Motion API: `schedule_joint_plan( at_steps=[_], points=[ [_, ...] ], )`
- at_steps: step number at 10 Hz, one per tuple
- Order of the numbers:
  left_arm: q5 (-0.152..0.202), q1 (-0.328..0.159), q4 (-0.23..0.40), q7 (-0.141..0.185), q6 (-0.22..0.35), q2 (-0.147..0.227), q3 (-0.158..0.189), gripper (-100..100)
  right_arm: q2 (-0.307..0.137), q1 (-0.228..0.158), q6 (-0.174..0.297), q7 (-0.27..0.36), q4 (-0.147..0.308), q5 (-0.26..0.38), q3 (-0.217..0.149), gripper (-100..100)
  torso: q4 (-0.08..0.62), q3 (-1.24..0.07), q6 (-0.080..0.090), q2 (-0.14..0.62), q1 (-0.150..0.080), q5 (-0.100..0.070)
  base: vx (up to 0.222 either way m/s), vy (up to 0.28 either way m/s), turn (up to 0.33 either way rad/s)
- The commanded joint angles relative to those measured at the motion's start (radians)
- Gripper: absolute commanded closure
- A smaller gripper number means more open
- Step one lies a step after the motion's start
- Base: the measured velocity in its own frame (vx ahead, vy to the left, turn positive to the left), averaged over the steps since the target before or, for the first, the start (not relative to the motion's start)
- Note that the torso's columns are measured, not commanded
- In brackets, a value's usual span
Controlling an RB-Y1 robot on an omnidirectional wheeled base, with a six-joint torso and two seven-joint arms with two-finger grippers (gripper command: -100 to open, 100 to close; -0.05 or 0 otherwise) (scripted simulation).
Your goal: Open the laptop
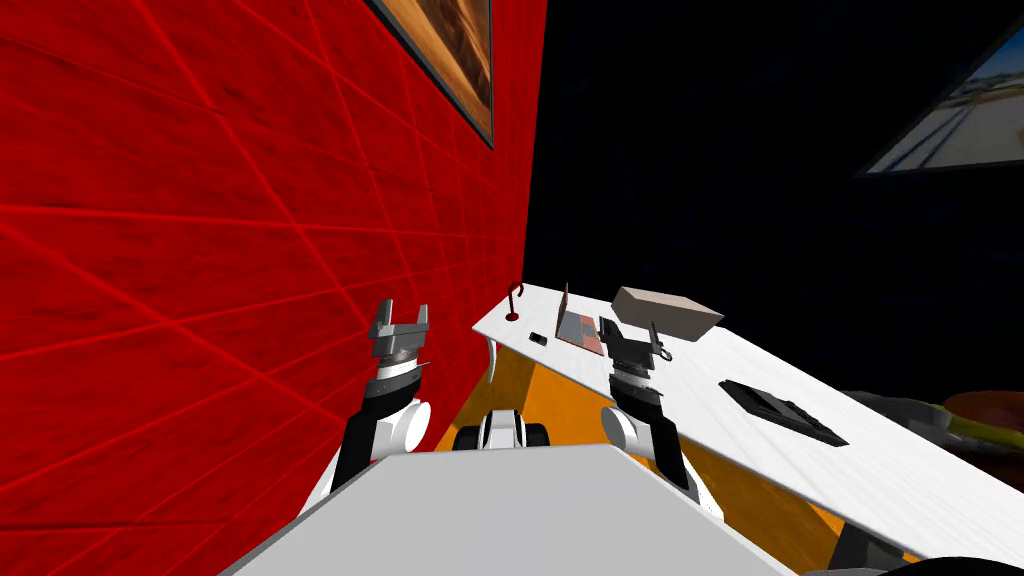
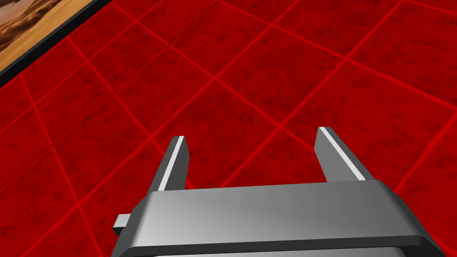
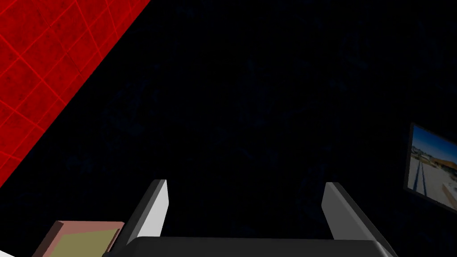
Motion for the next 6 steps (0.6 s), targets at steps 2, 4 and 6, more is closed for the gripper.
schedule_joint_plan(
  at_steps=[2,4,6],
  points=[
    [0.000,0.000,0.000,0.000,0.000,0.000,0.000,0,0.002,-0.013,-0.017,-0.106,0.055,-0.074,-0.020,-100,0.000,0.000,0.000,0.000,0.000,0.000,0.004,0.009,0.156],
    [0.000,0.000,0.000,0.000,0.000,0.000,0.000,0,0.002,-0.013,-0.017,-0.145,0.055,-0.074,-0.020,-100,0.000,0.000,0.000,0.000,0.000,0.000,0.002,0.004,0.059],
    [0.000,0.000,0.000,0.000,0.000,0.000,0.000,0,0.005,-0.019,-0.025,-0.207,0.082,-0.109,-0.029,-100,0.000,0.000,-0.001,0.000,0.000,0.000,0.002,0.007,0.152]
  ],
)
